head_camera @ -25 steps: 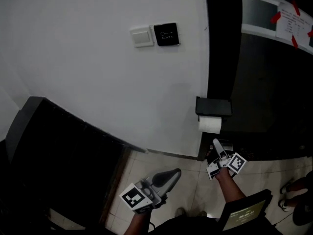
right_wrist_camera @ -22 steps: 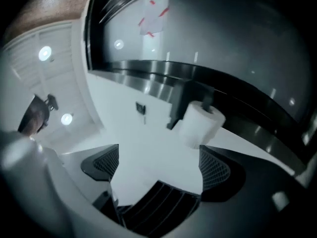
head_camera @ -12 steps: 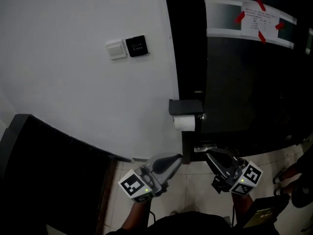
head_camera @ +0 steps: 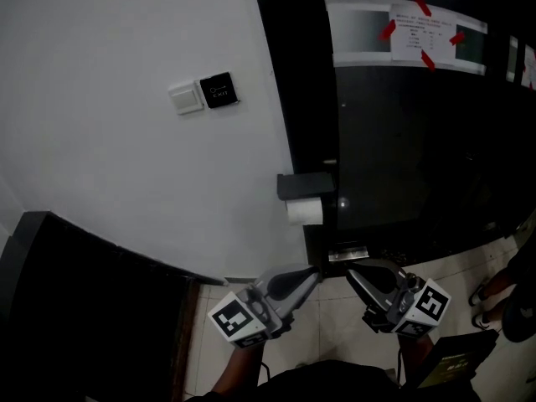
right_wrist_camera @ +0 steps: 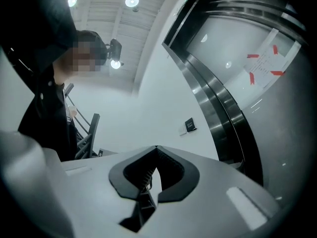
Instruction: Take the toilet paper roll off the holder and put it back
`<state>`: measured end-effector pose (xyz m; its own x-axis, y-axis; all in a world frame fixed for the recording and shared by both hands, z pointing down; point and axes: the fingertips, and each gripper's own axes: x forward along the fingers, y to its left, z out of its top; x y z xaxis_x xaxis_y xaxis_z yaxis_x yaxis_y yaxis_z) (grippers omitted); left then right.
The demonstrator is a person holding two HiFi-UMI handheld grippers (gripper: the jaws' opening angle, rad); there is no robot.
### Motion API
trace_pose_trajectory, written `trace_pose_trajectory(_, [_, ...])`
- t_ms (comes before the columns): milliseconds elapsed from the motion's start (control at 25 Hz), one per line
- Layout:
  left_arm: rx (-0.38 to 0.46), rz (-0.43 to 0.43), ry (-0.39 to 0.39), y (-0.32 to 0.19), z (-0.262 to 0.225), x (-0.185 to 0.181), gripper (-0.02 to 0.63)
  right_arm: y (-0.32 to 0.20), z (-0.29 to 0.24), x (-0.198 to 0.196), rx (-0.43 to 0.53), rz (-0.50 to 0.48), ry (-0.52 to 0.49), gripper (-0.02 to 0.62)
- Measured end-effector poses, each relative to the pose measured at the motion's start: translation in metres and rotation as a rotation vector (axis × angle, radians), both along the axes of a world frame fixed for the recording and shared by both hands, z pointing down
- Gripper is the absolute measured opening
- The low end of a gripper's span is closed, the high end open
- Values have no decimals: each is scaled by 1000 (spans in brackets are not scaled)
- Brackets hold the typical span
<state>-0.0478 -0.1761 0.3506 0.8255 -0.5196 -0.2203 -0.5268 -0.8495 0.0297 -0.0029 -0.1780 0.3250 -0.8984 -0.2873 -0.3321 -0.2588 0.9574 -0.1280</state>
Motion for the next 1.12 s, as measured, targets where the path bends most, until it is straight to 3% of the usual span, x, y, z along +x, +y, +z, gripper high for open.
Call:
trace_pose_trajectory(400, [4,-17,2,6,0,-8,-5,0,10,-13,0,12,37,2])
trace_pose_trajectory(1120, [5,-25,12,19,-2,-12,-5,8,12,-22,-47,-33,12,2])
